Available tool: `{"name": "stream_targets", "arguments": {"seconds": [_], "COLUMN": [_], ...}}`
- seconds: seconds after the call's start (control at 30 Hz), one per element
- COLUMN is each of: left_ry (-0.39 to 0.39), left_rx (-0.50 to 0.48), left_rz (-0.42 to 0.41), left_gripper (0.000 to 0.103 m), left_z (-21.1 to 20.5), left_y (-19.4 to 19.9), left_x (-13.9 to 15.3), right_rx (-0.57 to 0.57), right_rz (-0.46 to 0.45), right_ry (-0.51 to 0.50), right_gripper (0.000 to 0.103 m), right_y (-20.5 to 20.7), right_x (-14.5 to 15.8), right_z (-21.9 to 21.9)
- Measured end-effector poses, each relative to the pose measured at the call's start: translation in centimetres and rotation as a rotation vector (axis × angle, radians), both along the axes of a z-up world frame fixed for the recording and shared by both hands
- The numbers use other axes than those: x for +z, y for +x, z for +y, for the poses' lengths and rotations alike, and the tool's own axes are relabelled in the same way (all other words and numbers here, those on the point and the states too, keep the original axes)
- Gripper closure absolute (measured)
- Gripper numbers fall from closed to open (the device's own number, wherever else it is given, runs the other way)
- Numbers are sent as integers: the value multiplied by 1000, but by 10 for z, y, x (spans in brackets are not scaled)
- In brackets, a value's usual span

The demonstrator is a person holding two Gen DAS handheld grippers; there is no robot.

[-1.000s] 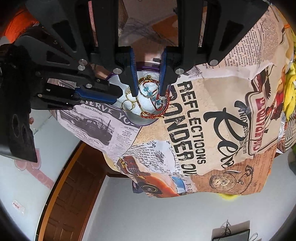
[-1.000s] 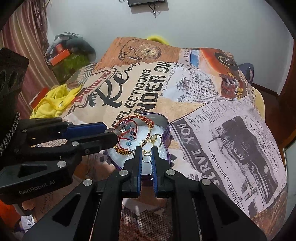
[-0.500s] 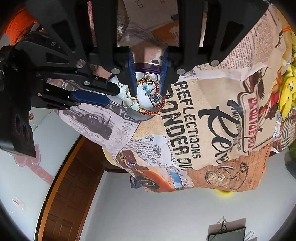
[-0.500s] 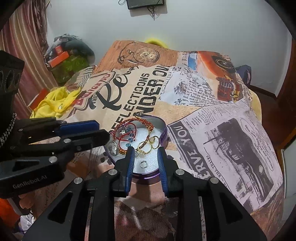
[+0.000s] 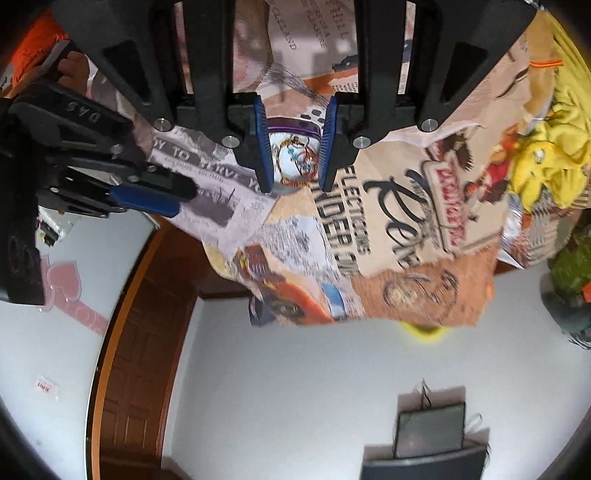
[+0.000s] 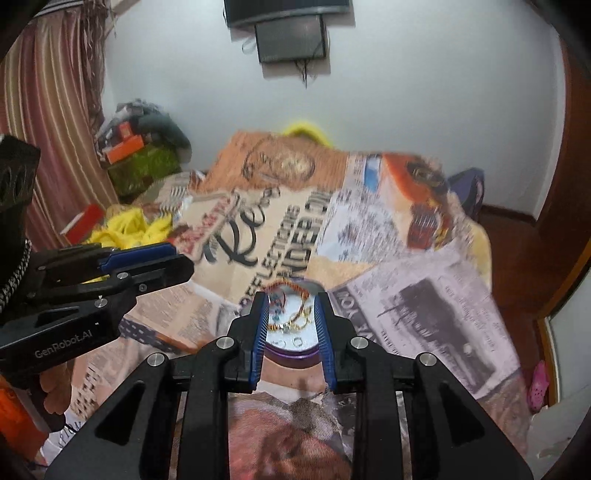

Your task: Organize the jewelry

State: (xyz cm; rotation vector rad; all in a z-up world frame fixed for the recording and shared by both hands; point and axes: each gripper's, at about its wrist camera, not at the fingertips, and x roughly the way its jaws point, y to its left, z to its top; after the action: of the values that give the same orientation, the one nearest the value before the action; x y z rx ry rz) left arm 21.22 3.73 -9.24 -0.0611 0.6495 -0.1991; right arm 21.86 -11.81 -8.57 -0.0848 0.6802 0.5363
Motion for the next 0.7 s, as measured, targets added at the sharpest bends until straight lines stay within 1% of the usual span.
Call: {"name": "stream_targets", "arguments": {"seconds": [0.17,0.33,0.37,0.4,0.43,0.47,0.5,0.53,0.57,0.6,0.63,0.67,0.7], "left_ry": [2,24,32,39,46,53,58,61,61,56,52,51,55], "left_rx": [35,75,86,98,116,133,145,156,167,177,186,196,209], "left_rz": [-126,-288,-316,-341,-373,-406,-429,-450,-466,-478,-486,-493,-503], "left_gripper": [79,78,73,66,63,58,56,54,49,43,40,35,29], "left_z": [0,-5,-7,-8,-9,-10,-11,-11,-11,-11,-11,-11,-12], "left_y": [-41,-95,-103,-112,-121,-131,-138,-144,-149,-154,-158,-161,-165], "left_x": [41,83,89,94,100,105,109,112,115,118,119,120,121], "right_rx": [-25,-65,-73,-83,-90,-99,-108,-119,-128,-137,-143,-145,-146], "right_rz": [-133,-298,-325,-354,-378,-407,-431,-459,-481,-502,-519,-525,-529], "right_ry": [56,117,125,132,138,146,152,160,166,173,180,187,193], "right_gripper": [80,80,80,80,79,74,67,63,56,54,53,51,45], "right_y": [-39,-88,-96,-105,-113,-122,-130,-138,-142,-148,-154,-156,-159], "right_x": [47,95,101,107,112,117,121,125,126,128,130,131,131], "right_z": [-13,-27,-29,-31,-32,-33,-34,-35,-36,-37,-38,-39,-39]}}
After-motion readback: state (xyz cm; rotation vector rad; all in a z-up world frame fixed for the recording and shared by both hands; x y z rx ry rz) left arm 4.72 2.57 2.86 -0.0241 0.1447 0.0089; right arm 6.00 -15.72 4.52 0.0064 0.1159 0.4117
